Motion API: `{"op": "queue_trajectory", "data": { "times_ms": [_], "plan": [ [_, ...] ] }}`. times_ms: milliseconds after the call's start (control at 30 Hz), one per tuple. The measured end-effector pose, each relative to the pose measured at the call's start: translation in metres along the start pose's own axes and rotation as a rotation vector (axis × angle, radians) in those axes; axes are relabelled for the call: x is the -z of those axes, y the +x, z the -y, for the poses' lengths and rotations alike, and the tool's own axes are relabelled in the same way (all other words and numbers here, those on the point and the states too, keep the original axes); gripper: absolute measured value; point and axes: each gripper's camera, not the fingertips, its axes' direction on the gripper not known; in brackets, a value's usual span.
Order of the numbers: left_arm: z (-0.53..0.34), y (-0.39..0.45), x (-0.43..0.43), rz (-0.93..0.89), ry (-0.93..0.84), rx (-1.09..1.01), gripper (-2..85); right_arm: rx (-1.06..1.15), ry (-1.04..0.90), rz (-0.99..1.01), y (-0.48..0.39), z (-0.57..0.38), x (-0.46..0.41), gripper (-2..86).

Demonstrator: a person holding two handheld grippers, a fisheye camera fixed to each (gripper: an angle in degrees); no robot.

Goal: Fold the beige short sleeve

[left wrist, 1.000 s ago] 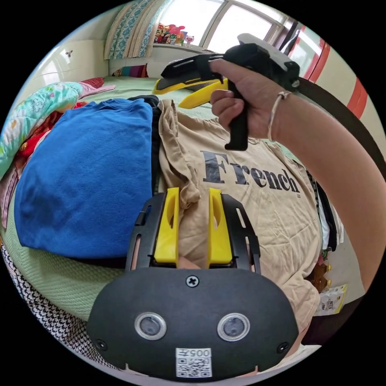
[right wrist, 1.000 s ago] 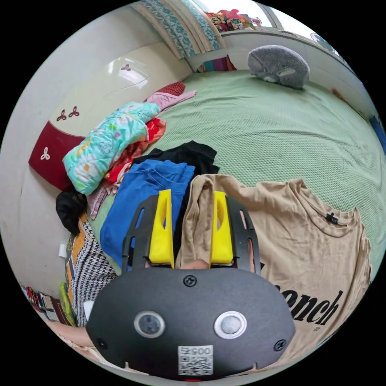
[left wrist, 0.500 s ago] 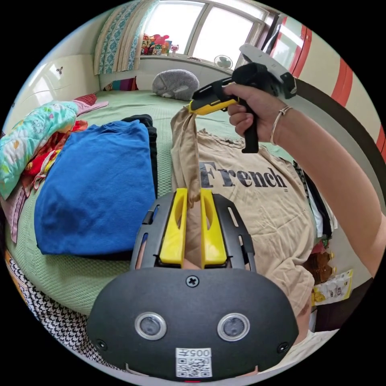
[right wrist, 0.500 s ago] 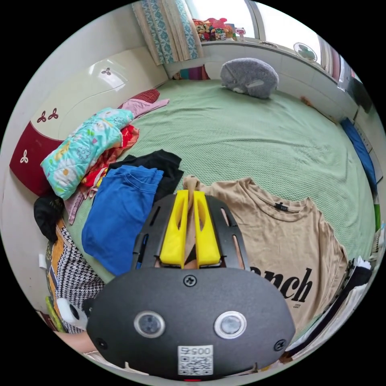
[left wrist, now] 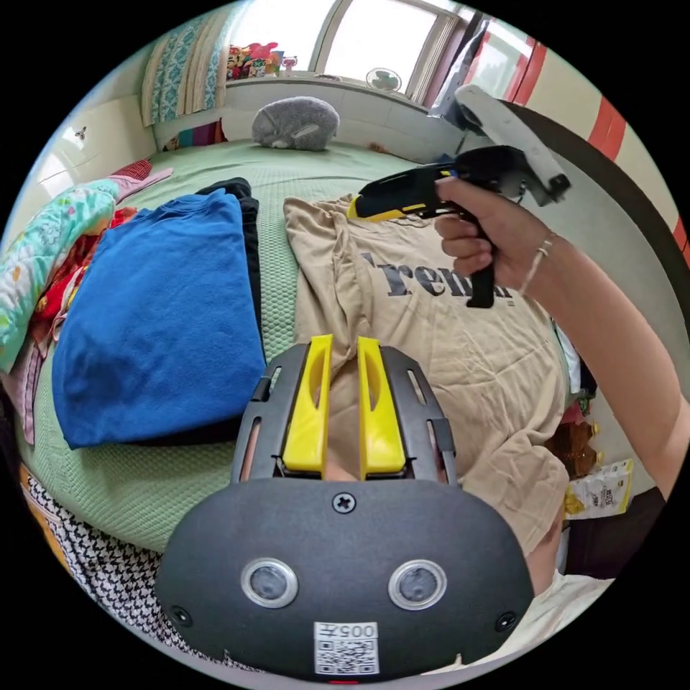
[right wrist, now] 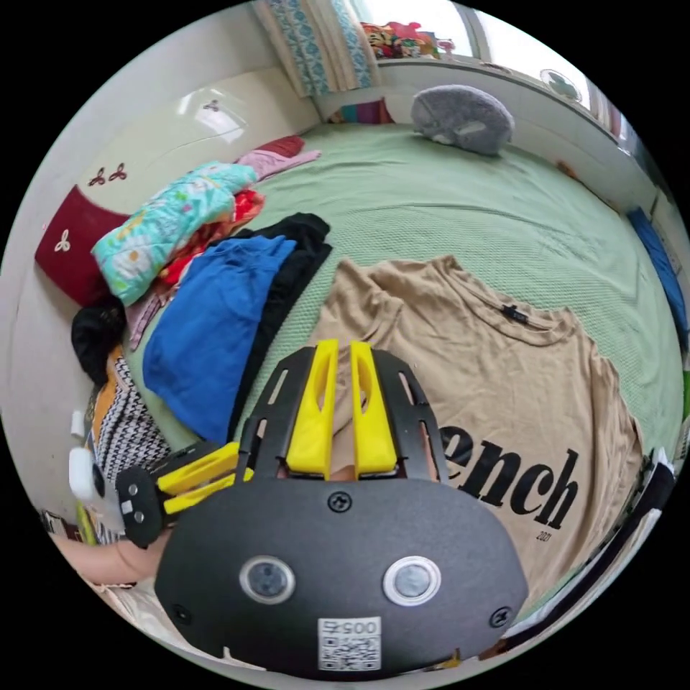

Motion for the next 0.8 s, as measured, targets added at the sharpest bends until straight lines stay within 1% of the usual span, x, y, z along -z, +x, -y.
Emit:
{"op": "queue_trajectory", "data": {
  "times_ms": [100, 167, 267, 400, 500, 600, 667, 767, 800],
  "plan": [
    [0.008, -0.002, -0.008, 0.056, -0.028, 0.047, 5.7, -0.012, 0.045, -0.071, -0.009, 0.004, -0.002, 0.7],
    [0.01, -0.003, -0.008, 0.092, -0.021, 0.08, 5.3, 0.004, 0.05, -0.056, -0.011, 0.015, -0.008, 3.4],
    [0.01, -0.005, -0.01, 0.094, -0.003, 0.102, 5.1, 0.067, -0.014, -0.005, -0.02, 0.044, -0.023, 7.5],
    [0.016, -0.007, -0.024, 0.11, -0.03, 0.129, 5.2, 0.124, -0.022, -0.159, -0.041, 0.086, -0.041, 10.6],
    [0.021, -0.008, -0.037, 0.119, -0.069, 0.137, 4.7, 0.152, -0.098, -0.255, -0.049, 0.107, -0.067, 9.1],
    [0.022, -0.006, -0.042, 0.122, -0.077, 0.123, 2.6, 0.191, -0.255, -0.334, -0.047, 0.111, -0.096, 0.8],
    [0.021, -0.006, -0.042, 0.131, -0.078, 0.119, 1.5, 0.212, -0.204, -0.338, -0.044, 0.11, -0.089, -0.7],
    [0.02, -0.007, -0.042, 0.188, -0.058, 0.137, 0.6, 0.076, -0.098, -0.294, -0.02, 0.113, -0.064, -1.2],
    [0.019, -0.009, -0.042, 0.172, -0.045, 0.165, 0.4, 0.014, -0.066, -0.233, -0.007, 0.113, -0.056, -1.0]
  ]
}}
